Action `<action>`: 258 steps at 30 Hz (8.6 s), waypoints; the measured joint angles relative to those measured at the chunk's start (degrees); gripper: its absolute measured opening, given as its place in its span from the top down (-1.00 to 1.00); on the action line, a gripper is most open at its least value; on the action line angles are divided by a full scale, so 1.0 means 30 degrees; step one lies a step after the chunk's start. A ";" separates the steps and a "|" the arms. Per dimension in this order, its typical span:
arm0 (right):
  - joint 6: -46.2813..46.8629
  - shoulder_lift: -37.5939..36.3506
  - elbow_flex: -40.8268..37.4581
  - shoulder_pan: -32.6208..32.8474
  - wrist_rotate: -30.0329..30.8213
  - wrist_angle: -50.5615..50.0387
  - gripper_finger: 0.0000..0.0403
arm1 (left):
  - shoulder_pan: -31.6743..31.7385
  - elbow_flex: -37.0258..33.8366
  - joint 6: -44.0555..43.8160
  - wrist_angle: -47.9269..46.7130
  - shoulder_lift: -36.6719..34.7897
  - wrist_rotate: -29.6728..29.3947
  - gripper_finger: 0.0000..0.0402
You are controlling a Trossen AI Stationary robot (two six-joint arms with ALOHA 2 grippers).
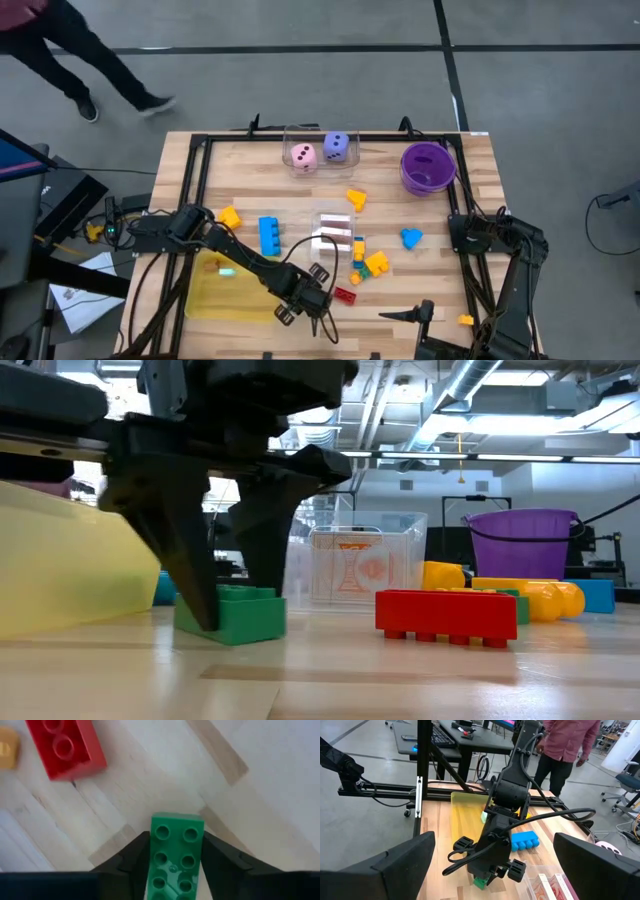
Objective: Pick & Place Toys
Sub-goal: Put the green game piece into the yellow bin
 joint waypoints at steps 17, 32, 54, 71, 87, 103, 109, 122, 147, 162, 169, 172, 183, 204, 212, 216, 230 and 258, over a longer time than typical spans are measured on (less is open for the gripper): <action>0.0006 0.0000 0.0001 0.0000 0.0000 -0.0080 -0.99 | -0.0757 0.1215 -0.2556 0.0013 -0.0185 -0.0319 0.32; 0.0154 0.0000 0.0004 0.0000 -0.0510 -0.0095 -0.99 | -0.1826 0.0853 -0.8187 -0.4966 -0.7178 -0.1464 0.34; 0.0357 0.0000 -0.0002 -0.0503 -0.0984 -0.0135 -0.99 | -0.3621 -0.8378 -1.8033 -0.0601 -1.1067 -0.1985 0.33; 0.0503 0.0000 -0.0004 -0.0495 -0.0984 -0.0211 -0.99 | -0.3859 -1.0436 -1.9598 0.1037 -1.1067 -0.2018 0.33; 0.0510 0.0000 -0.0001 -0.0495 -0.0989 -0.0211 -0.99 | -0.2922 -1.1679 -1.9590 0.1485 -1.1008 -0.1995 0.33; 0.0517 0.0000 -0.0004 -0.0597 -0.1027 -0.0277 -0.99 | -0.2812 -1.1664 -1.7443 0.3116 -0.9930 -0.1501 0.21; 0.0514 0.0000 0.0004 -0.0612 -0.1122 -0.0291 -0.99 | -0.2816 -1.1664 -1.7312 0.3192 -0.9930 -0.1501 0.14; 0.0517 0.0000 0.0000 -0.0612 -0.1126 -0.0299 -0.99 | -0.2820 -1.1657 -1.6926 0.3162 -1.0199 -0.0761 0.13; 0.9283 0.0066 -0.0147 -0.1819 -0.2328 -0.8844 -0.99 | -0.2820 -1.1606 0.0089 1.6157 -1.8232 -0.4057 0.17; 1.0079 0.0117 -0.5640 -0.5323 -0.5979 -1.1084 -0.99 | -0.2604 -1.1657 -0.0302 1.2672 -1.6665 -0.8539 0.17; 0.3506 0.0049 -0.7319 -0.6786 -0.8860 -0.6267 -0.99 | -0.2616 -1.1646 -0.1830 1.0342 -1.7238 -0.8639 0.17; 0.0382 0.0029 -0.8119 -0.7646 -1.1343 -0.3550 -0.99 | -0.2623 -1.1642 -0.1880 1.0251 -1.7238 -0.8630 0.17; -0.5603 0.0031 -0.9803 -0.9842 -1.8137 -0.1311 -0.99 | -0.2623 -1.1642 -0.1911 1.0216 -1.7238 -0.8619 0.17; -0.7359 0.0039 -1.3607 -1.1322 -2.1880 0.3402 -0.99 | -0.2629 -1.1642 -0.1990 1.0187 -1.7238 -0.8553 0.17; -0.6005 -0.0135 -1.4082 -1.0949 -2.2024 0.4121 -0.99 | -0.2623 -1.1642 -0.1996 1.0187 -1.7238 -0.8589 0.17; -0.4555 -0.0326 -1.4109 -1.0161 -2.2808 0.4014 -0.99 | -0.2623 -1.1650 -0.2006 1.0187 -1.7238 -0.8626 0.17; -0.2253 -0.0510 -1.2645 -0.8364 -2.2652 0.2992 -0.99 | -0.2623 -1.1650 -0.2013 1.0369 -1.7238 -0.8612 0.17; -0.2167 -0.0554 -1.5323 -0.8537 -2.2130 0.5454 -0.68 | -0.2623 -1.1654 -0.2025 1.0405 -1.7238 -0.8371 0.17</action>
